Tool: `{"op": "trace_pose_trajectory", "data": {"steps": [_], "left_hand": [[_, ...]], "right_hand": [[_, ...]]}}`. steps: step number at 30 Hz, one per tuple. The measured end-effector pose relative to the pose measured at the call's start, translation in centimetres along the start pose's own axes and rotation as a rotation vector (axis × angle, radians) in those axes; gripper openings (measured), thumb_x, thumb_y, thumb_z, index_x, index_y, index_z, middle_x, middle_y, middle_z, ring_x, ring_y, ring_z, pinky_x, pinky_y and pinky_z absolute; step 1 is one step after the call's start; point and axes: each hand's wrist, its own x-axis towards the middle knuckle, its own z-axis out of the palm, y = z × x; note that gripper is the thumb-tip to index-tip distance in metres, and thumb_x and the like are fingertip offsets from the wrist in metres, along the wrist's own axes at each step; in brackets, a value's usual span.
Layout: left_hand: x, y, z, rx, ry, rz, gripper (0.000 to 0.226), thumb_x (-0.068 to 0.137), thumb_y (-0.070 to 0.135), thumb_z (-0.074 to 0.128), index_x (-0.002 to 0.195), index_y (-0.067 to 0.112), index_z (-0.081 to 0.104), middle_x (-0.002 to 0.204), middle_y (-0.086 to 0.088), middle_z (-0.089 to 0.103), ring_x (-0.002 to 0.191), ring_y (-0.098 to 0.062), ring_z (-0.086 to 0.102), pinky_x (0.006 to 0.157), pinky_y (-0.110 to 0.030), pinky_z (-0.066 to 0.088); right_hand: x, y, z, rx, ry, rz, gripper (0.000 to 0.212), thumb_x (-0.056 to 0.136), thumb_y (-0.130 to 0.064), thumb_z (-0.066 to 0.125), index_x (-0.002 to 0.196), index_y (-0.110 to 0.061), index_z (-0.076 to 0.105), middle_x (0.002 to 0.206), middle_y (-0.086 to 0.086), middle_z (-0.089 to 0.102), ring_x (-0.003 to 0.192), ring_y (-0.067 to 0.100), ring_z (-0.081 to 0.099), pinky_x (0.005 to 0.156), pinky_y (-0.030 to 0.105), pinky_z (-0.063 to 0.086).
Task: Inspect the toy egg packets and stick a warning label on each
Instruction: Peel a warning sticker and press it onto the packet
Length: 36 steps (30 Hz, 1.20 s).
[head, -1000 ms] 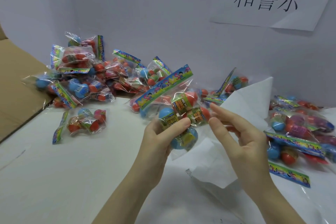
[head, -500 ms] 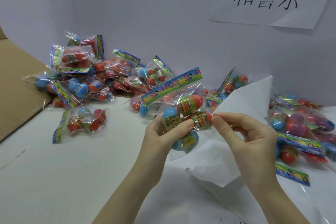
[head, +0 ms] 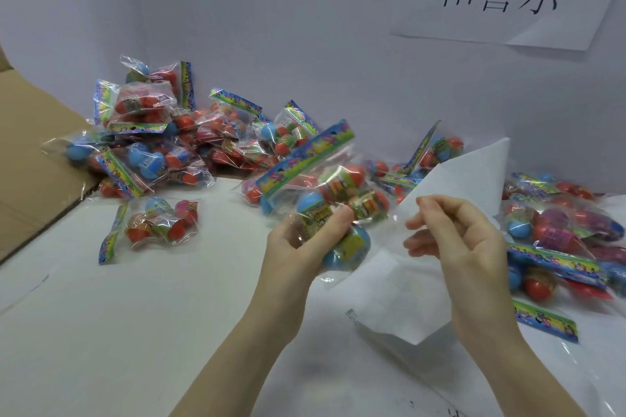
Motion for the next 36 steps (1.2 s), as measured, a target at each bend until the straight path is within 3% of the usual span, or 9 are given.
{"op": "trace_pose_trajectory", "data": {"steps": [4,7,13,16,22,24,26,32,36], "left_hand": [[-0.2,0.1,0.2,-0.1,-0.069,0.021,0.042,0.061,0.046,0.072,0.093,0.019,0.07,0.097,-0.004,0.074,0.088,-0.017,0.07,0.065,-0.023,0.055],[-0.4,0.0,0.2,-0.11,-0.143,0.003,0.034,0.07,0.032,0.067,0.101,0.017,0.064,0.099,-0.005,0.072,0.091,-0.016,0.069,0.07,-0.025,0.055],[-0.5,-0.4,0.4,-0.012,-0.147,0.008,0.028,0.069,0.031,0.071,0.096,0.023,0.067,0.097,-0.003,0.072,0.092,-0.016,0.067,0.078,-0.028,0.054],[-0.3,-0.7,0.2,0.083,-0.041,-0.026,0.028,0.065,0.038,0.069,0.09,0.027,0.069,0.092,0.003,0.071,0.089,-0.011,0.064,0.078,-0.028,0.045],[0.0,-0.2,0.1,-0.048,-0.021,-0.068,0.04,0.065,0.033,0.068,0.1,0.017,0.06,0.08,0.003,0.071,0.072,-0.01,0.068,0.055,-0.017,0.05],[-0.1,-0.2,0.1,-0.116,-0.029,-0.053,0.037,0.066,0.027,0.068,0.099,0.014,0.061,0.08,-0.001,0.072,0.069,-0.015,0.07,0.055,-0.018,0.052],[-0.1,-0.2,0.0,-0.168,-0.059,-0.039,0.021,0.067,0.021,0.067,0.088,0.017,0.071,0.083,-0.003,0.073,0.074,-0.02,0.071,0.058,-0.019,0.053],[-0.2,0.2,-0.3,-0.173,-0.172,-0.06,0.031,0.052,0.02,0.071,0.082,0.022,0.077,0.095,-0.009,0.074,0.09,-0.031,0.07,0.068,-0.035,0.059],[-0.2,0.8,-0.8,-0.088,-0.172,0.0,0.024,0.053,0.026,0.065,0.074,0.028,0.077,0.081,0.001,0.074,0.072,-0.019,0.072,0.058,-0.029,0.057]], "right_hand": [[-0.8,-0.2,0.9,-0.006,-0.232,0.161,0.058,0.045,-0.045,0.08,0.095,-0.023,0.061,0.075,0.002,0.071,0.062,0.011,0.066,0.056,0.018,0.052],[-1.1,-0.2,1.3,-0.003,-0.358,0.183,0.042,0.051,-0.039,0.069,0.088,-0.02,0.069,0.072,0.002,0.072,0.063,0.01,0.065,0.057,0.018,0.052],[-1.1,0.4,1.0,0.011,-0.28,0.108,0.018,0.064,-0.008,0.074,0.074,-0.023,0.072,0.065,0.003,0.072,0.057,0.011,0.064,0.055,0.018,0.051],[-1.1,0.5,0.8,-0.031,-0.179,0.038,0.034,0.065,0.005,0.073,0.063,-0.029,0.073,0.059,-0.001,0.071,0.052,0.009,0.063,0.053,0.016,0.05],[-0.7,0.1,0.3,-0.156,-0.104,-0.114,0.035,0.073,-0.003,0.07,0.082,-0.036,0.064,0.056,-0.01,0.067,0.048,0.0,0.055,0.054,0.013,0.048],[-0.7,-0.3,0.4,-0.074,-0.156,-0.093,0.019,0.077,-0.02,0.06,0.09,-0.034,0.062,0.062,-0.014,0.068,0.054,-0.003,0.057,0.056,0.01,0.046],[-0.5,-0.5,0.4,0.009,-0.194,-0.05,0.025,0.073,-0.028,0.053,0.096,-0.03,0.061,0.071,-0.017,0.07,0.061,-0.003,0.06,0.058,0.01,0.047],[-0.1,-0.4,-0.1,0.14,-0.043,-0.096,0.024,0.068,-0.017,0.06,0.092,-0.022,0.065,0.068,-0.01,0.069,0.061,0.002,0.062,0.061,0.011,0.049],[0.3,-0.6,-0.8,0.221,0.024,-0.156,0.025,0.068,-0.022,0.062,0.092,-0.02,0.065,0.071,-0.008,0.069,0.061,0.003,0.06,0.061,0.012,0.048]]}}
